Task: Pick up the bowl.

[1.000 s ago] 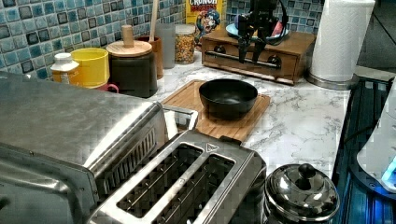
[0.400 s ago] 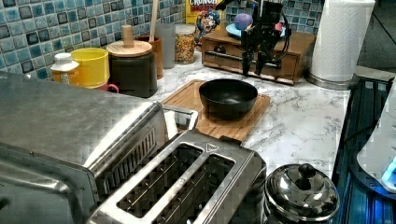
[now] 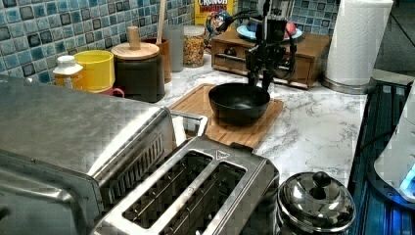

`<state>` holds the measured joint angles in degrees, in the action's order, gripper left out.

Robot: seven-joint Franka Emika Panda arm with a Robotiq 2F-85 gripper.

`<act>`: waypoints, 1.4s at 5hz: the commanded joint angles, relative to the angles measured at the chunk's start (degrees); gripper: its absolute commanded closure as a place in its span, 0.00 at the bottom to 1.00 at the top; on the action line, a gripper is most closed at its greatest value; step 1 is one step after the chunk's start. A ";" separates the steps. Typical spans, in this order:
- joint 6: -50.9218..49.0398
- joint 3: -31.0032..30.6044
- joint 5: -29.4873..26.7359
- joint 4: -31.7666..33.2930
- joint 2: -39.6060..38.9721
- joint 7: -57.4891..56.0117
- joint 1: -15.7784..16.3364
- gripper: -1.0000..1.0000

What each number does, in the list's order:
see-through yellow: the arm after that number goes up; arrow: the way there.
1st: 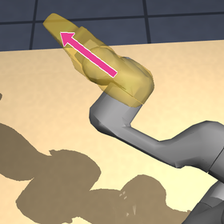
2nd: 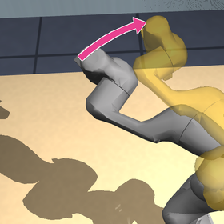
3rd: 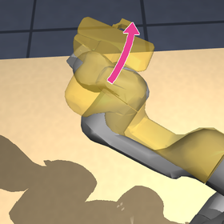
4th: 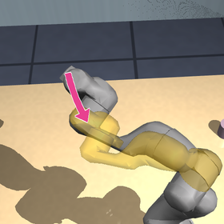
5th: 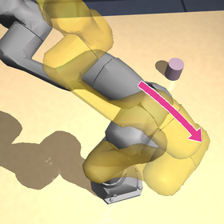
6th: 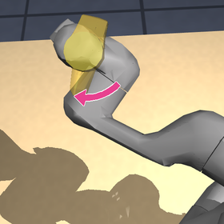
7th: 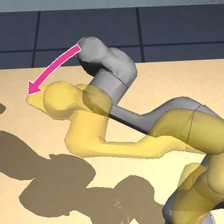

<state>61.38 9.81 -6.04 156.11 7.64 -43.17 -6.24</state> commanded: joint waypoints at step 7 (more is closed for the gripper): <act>-19.09 -11.38 8.36 -30.90 4.05 24.59 -1.81 1.00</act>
<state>45.21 1.25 1.11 145.25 9.48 -22.44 -7.92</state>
